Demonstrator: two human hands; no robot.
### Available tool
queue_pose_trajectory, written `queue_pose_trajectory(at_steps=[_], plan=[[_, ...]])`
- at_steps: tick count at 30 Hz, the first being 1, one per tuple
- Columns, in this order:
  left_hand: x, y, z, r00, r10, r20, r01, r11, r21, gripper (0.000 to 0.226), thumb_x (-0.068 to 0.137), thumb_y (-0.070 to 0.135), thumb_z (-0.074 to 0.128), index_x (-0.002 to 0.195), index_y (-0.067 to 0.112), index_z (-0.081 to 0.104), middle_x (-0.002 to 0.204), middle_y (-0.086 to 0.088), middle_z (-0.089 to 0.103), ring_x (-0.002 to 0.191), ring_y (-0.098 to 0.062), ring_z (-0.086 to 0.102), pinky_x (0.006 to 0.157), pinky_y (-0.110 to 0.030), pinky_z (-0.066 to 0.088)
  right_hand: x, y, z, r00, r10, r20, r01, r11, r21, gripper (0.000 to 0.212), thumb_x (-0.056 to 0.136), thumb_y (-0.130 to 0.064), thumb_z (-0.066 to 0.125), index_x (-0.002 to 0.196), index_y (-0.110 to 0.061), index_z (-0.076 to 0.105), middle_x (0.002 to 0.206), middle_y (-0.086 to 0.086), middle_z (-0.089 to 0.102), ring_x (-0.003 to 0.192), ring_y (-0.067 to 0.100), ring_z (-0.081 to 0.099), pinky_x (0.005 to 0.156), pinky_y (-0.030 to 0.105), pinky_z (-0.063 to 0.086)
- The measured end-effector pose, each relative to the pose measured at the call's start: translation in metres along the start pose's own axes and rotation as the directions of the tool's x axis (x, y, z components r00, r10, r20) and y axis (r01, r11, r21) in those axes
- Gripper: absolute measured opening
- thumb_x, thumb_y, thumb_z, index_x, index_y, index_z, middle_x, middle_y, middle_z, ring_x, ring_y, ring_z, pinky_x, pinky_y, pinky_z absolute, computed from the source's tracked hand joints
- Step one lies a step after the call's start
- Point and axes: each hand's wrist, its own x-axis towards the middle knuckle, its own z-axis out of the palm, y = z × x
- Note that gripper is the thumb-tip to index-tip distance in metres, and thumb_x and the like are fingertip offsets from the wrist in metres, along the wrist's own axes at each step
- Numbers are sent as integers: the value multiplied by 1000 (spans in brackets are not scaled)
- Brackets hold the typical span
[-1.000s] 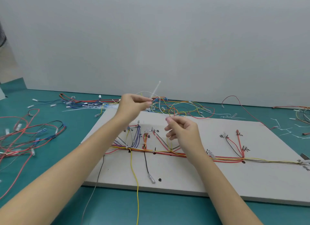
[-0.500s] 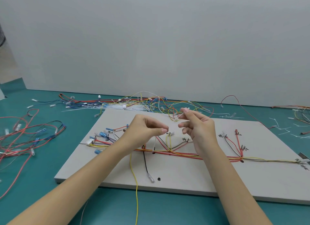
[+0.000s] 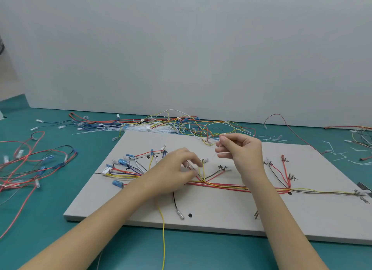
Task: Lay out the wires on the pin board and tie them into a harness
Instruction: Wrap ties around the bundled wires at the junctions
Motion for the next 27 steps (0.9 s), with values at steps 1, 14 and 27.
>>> queue_pose_trajectory(at_steps=[1, 14, 27], plan=[[-1, 0, 2, 998, 26, 51, -29, 998, 48, 18, 87, 15, 63, 97, 29, 70, 103, 8, 59, 97, -4, 55, 89, -20, 40, -1, 0, 0, 999, 10, 33, -10, 1000, -2, 13, 88, 2, 63, 79, -4, 71, 66, 11, 66, 53, 16, 65, 50, 23, 55], [-4, 9, 15, 997, 59, 48, -74, 897, 435, 17, 91, 38, 52, 97, 27, 63, 106, 8, 50, 102, -13, 43, 84, -35, 46, -6, 8, 13, 964, 128, 234, -124, 992, -34, 11, 86, 11, 62, 91, 3, 66, 72, 15, 65, 51, 14, 63, 54, 22, 56], [-14, 11, 36, 982, -75, -173, 121, 955, 272, 19, 94, 33, 59, 104, 24, 72, 123, 3, 43, 117, -16, 42, 95, -27, 33, -5, 25, 10, 922, 276, 270, -150, 901, -407, 14, 83, 3, 69, 75, -9, 72, 62, 8, 64, 51, 16, 56, 46, 22, 49]])
